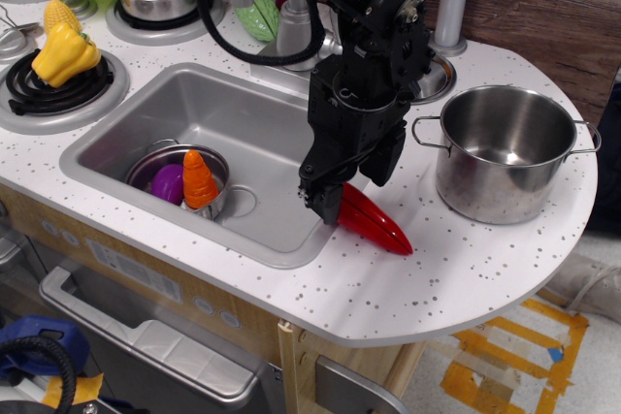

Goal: Put pepper in pot or pan

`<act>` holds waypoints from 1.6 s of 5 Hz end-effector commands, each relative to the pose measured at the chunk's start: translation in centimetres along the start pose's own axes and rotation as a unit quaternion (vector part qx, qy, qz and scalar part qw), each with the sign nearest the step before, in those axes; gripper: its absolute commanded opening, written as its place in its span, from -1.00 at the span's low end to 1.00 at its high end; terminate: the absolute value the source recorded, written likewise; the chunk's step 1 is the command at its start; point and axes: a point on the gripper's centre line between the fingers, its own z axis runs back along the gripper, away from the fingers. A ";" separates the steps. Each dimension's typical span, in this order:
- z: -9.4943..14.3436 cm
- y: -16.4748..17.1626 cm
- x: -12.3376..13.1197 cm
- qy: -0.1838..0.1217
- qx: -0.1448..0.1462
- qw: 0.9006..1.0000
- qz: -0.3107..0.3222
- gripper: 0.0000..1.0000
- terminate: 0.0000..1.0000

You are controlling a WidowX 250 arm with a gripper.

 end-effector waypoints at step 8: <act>10.6 -7.3 2.1 -0.084 -0.043 0.996 -0.004 -1.00 -1.00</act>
